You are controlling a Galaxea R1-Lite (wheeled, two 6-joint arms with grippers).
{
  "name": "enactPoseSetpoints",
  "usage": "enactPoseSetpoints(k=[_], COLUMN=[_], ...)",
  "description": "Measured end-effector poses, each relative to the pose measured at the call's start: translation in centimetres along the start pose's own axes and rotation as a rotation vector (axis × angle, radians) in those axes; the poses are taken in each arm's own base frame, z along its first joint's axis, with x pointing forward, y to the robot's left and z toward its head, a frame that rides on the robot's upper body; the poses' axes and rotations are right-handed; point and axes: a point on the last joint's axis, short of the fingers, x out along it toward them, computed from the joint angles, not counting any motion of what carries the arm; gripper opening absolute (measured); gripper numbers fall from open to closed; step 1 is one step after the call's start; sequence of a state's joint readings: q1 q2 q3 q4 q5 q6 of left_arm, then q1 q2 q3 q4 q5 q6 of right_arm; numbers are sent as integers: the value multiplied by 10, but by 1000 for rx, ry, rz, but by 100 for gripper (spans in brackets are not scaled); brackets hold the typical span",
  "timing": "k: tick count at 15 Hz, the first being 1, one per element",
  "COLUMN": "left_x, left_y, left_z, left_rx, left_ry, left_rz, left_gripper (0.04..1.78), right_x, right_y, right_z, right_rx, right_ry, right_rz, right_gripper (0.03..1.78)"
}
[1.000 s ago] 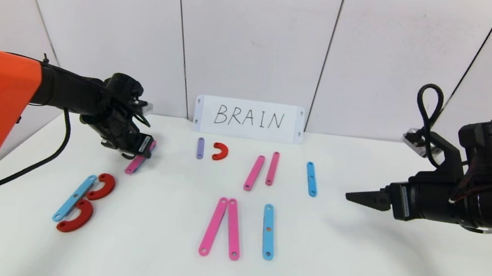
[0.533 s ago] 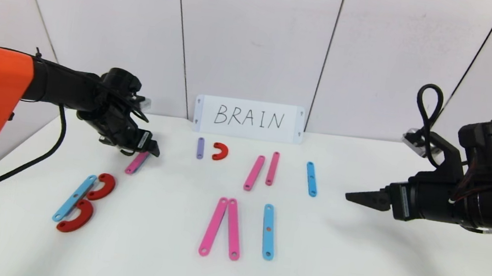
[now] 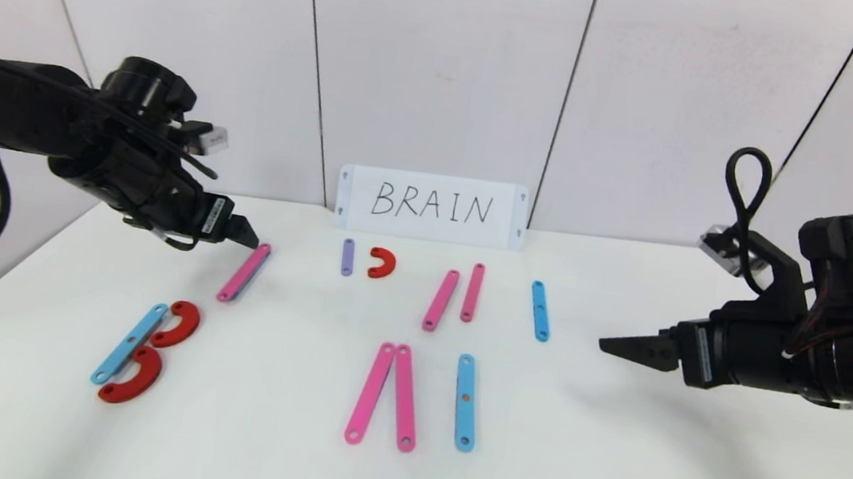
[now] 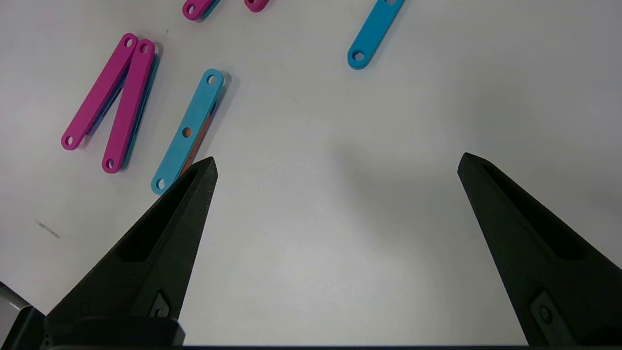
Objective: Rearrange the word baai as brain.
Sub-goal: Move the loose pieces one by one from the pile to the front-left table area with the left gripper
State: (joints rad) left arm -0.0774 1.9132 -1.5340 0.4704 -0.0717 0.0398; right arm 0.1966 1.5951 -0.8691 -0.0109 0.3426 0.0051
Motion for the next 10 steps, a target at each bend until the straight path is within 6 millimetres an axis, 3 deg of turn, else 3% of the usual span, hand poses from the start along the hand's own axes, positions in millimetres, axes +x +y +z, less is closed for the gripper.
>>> enactPoseSetpoints(k=[4,6,10], left_x=[-35,-43,-49], left_y=[-12,-14,-15], left_z=[-21,-29,-22], left_rx=[22,27,36], left_ry=[-6,-4,-54], left_rz=[-57,-62,-56], left_gripper=[175,175,175], right_x=[-2,-2,-2], right_y=[1,1,1], right_z=[0,-1,-1], right_rx=[-3,-3,-2], right_ry=[-8,-7,-6], right_rz=[0,0,0], right_gripper=[174,174,174])
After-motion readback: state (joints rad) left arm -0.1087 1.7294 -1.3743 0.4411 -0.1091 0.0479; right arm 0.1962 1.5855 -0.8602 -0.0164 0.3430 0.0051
